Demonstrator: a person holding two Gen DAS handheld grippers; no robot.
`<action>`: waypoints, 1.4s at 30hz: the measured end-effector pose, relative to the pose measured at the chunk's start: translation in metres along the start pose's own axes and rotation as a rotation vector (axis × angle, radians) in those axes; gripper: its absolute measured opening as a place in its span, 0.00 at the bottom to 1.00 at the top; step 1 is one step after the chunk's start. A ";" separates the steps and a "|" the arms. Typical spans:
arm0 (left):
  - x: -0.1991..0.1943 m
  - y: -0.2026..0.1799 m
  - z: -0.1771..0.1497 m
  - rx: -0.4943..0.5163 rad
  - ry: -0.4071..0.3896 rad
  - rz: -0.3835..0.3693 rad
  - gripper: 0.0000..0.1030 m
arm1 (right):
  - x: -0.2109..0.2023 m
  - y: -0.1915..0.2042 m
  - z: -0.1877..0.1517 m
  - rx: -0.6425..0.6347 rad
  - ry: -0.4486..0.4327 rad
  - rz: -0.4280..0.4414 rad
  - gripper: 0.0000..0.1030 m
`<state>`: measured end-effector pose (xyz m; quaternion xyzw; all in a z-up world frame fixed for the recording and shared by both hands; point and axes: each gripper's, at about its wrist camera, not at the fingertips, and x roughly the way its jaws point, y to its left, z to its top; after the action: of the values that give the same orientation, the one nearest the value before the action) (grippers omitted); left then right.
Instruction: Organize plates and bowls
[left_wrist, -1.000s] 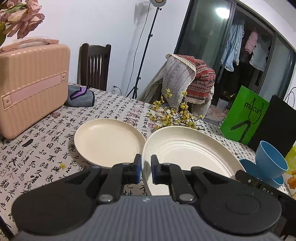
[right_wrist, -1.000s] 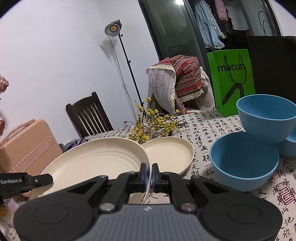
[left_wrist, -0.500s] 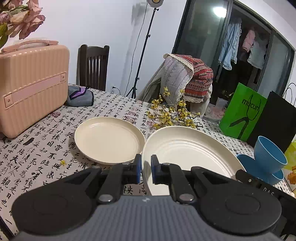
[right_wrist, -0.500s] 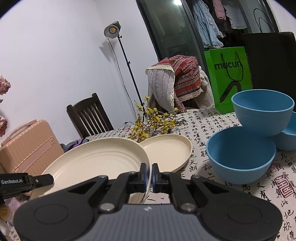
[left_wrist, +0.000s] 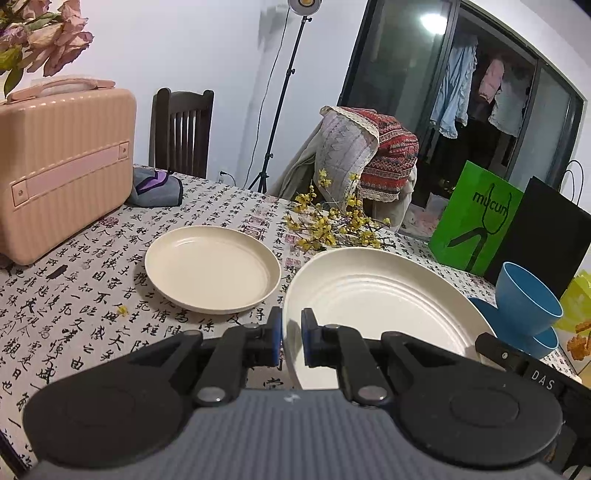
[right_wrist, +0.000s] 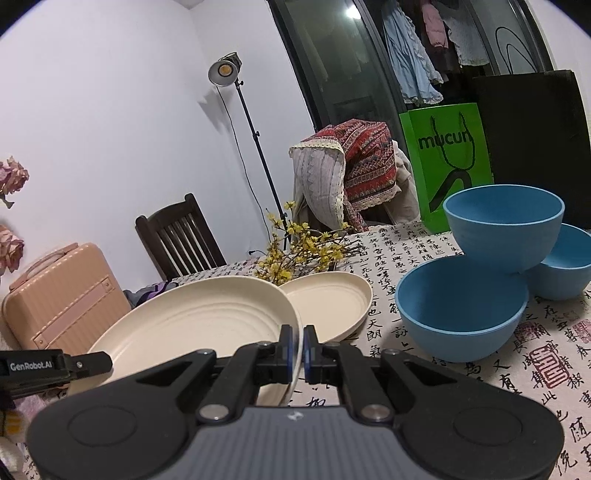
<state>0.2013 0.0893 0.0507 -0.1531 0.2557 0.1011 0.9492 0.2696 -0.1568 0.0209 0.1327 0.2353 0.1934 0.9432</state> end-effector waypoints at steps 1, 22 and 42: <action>-0.002 -0.001 -0.002 -0.001 -0.001 -0.002 0.11 | -0.002 -0.001 -0.001 -0.001 -0.002 -0.001 0.06; -0.027 -0.022 -0.022 0.024 -0.017 -0.018 0.10 | -0.031 -0.014 -0.013 0.008 -0.019 -0.017 0.06; -0.046 -0.038 -0.041 0.037 -0.025 -0.062 0.10 | -0.062 -0.033 -0.027 0.016 -0.033 -0.036 0.06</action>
<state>0.1538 0.0342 0.0496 -0.1422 0.2406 0.0690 0.9577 0.2158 -0.2086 0.0109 0.1391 0.2235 0.1725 0.9492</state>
